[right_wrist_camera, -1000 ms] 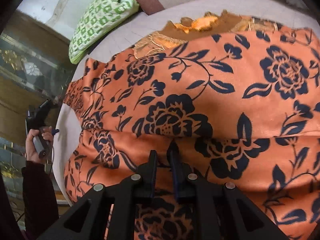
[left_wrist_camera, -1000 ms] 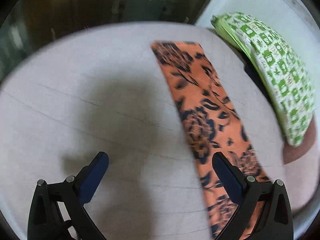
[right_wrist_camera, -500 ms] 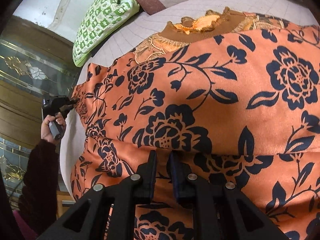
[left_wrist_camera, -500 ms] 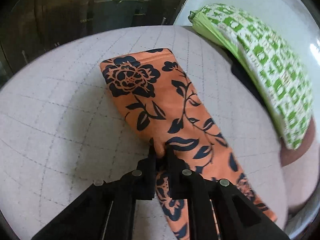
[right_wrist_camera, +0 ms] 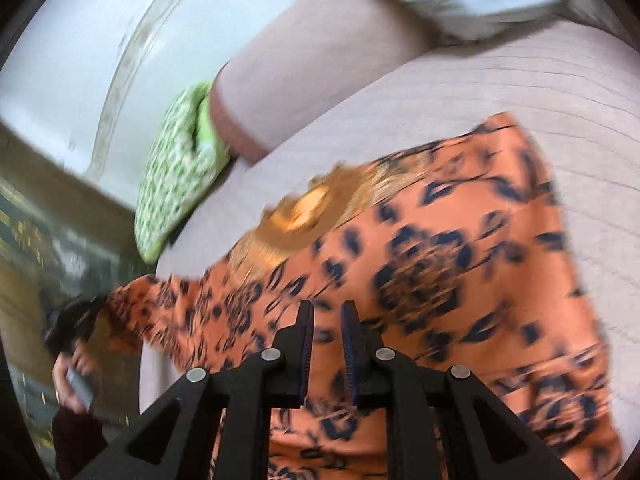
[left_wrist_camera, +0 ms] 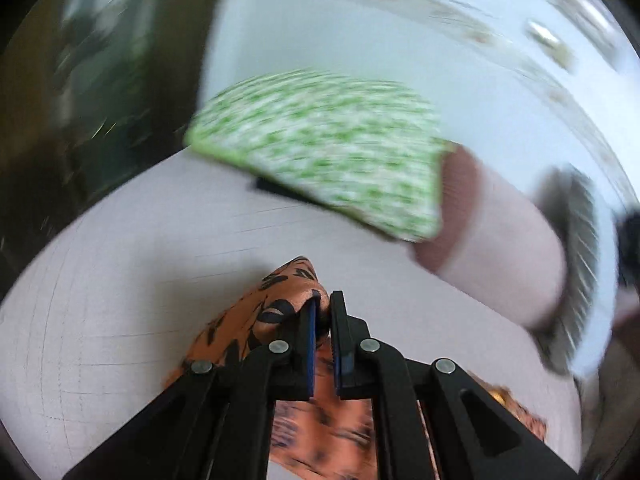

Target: Fold small clothes

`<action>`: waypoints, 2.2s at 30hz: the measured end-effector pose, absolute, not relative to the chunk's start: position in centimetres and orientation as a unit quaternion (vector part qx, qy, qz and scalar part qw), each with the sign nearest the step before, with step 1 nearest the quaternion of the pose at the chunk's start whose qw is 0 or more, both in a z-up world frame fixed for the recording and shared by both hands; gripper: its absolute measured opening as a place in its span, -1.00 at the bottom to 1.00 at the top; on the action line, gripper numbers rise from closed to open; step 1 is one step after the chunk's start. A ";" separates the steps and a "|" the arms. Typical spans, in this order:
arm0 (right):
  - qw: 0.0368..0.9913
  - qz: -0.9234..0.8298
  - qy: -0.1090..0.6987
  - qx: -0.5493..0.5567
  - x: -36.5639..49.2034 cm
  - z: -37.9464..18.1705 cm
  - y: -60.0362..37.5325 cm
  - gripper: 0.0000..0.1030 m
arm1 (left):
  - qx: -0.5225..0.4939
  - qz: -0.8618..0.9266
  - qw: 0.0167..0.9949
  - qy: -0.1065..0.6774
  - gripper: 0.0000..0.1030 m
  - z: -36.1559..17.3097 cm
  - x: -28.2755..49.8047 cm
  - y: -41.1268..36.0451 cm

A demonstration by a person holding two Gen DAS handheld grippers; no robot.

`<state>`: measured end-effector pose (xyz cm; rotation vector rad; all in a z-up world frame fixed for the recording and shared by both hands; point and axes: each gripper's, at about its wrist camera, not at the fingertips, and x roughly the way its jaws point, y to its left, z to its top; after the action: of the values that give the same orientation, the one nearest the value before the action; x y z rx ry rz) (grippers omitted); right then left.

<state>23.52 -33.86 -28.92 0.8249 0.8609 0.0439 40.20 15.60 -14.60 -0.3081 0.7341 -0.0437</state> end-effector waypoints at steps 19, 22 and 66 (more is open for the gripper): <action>0.810 -0.021 0.329 0.484 19.7 -27.8 -47.6 0.04 | 0.066 -0.276 0.898 0.335 0.50 -16.1 25.5 -16.1; 0.825 -0.030 0.311 0.470 19.4 -27.1 -46.9 0.53 | -0.020 -0.232 0.912 0.337 0.58 -16.3 27.2 -10.8; 0.905 0.027 0.394 0.158 21.7 -24.7 -30.5 0.48 | 0.034 0.058 0.865 0.497 0.58 -30.7 35.9 0.9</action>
<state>21.71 -30.46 -24.66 0.3257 0.8150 0.0562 35.93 0.92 -30.65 0.0717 1.0420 0.1207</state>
